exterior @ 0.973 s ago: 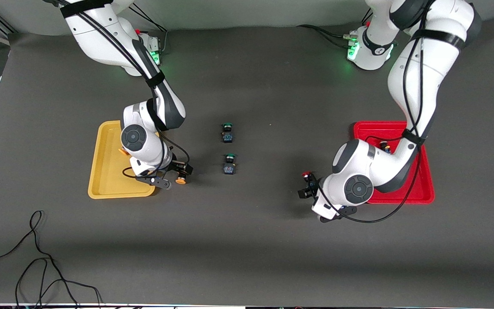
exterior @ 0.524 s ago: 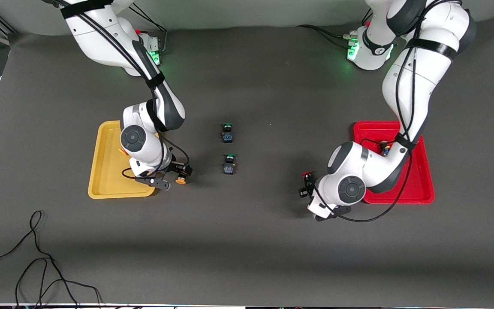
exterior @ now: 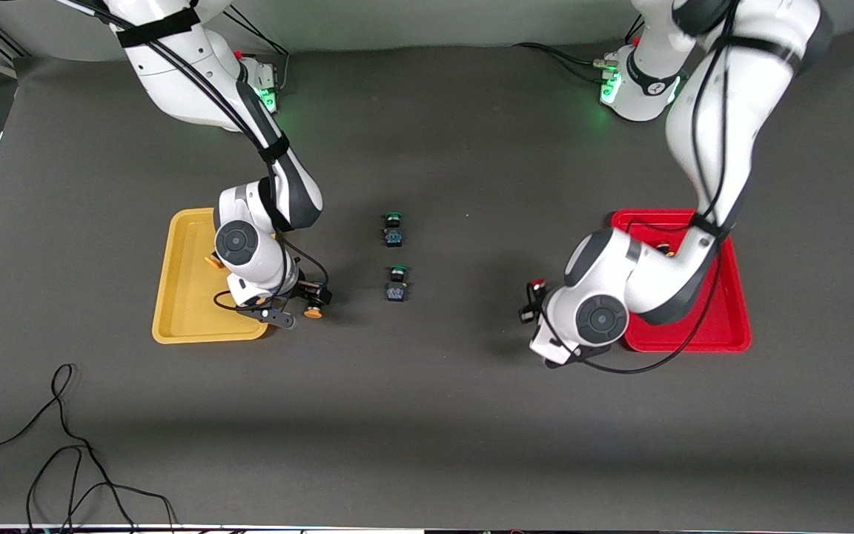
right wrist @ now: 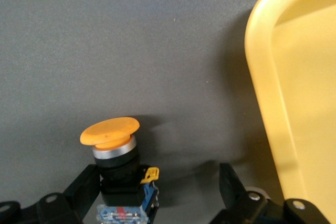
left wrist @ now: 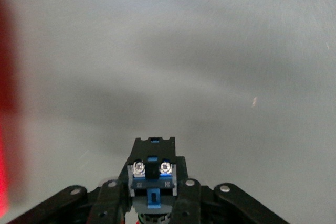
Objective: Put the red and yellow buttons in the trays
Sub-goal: 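Carry the yellow button into the yellow tray while the left gripper carries red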
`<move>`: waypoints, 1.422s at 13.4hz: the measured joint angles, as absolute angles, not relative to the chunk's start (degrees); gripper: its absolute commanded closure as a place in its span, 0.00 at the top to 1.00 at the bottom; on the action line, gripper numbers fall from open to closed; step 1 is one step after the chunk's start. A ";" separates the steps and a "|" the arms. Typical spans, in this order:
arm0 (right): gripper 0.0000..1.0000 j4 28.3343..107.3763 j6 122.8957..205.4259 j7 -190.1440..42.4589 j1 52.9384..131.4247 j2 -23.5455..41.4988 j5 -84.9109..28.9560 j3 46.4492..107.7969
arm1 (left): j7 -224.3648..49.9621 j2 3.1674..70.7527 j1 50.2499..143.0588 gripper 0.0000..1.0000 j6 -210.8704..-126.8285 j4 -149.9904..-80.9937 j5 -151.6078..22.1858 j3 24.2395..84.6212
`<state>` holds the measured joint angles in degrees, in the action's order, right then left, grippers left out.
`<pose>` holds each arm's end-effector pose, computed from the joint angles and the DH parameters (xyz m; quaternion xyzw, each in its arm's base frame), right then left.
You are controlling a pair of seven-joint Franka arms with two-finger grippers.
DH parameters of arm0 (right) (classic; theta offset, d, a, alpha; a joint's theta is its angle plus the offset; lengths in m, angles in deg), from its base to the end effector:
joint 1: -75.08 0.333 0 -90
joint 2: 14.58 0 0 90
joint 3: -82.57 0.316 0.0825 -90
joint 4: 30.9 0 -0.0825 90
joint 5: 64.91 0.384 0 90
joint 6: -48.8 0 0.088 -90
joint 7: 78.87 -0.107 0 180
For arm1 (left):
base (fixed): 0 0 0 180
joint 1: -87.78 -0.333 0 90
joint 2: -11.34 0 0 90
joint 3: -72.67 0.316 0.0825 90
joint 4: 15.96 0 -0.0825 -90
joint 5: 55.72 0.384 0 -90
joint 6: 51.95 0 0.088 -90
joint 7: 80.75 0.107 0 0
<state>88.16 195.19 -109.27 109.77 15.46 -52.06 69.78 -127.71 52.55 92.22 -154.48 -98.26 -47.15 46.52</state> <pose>0.5417 0.2136 0.1745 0.9879 -0.1543 -0.0137 0.0014 0.6200 -0.2893 0.2774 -0.9757 -0.1410 0.1658 0.0262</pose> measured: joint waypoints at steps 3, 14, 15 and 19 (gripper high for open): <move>0.27 88.21 195.77 -109.27 109.79 15.47 -52.06 69.84 | -127.39 39.83 92.16 0.00 -141.90 -98.67 -47.30 46.32; 0.13 87.06 186.05 -109.17 109.45 9.59 -52.06 67.12 | -76.45 15.48 63.49 0.00 -143.86 -117.08 -52.87 48.86; 0.13 87.06 184.11 -108.88 109.37 7.79 -52.06 66.23 | -73.45 16.61 61.35 0.00 -147.39 -118.94 -52.50 48.98; 0.14 88.31 181.37 -100.50 109.15 4.66 -52.06 59.15 | -71.51 25.31 59.33 0.00 -163.72 -127.71 -48.65 48.98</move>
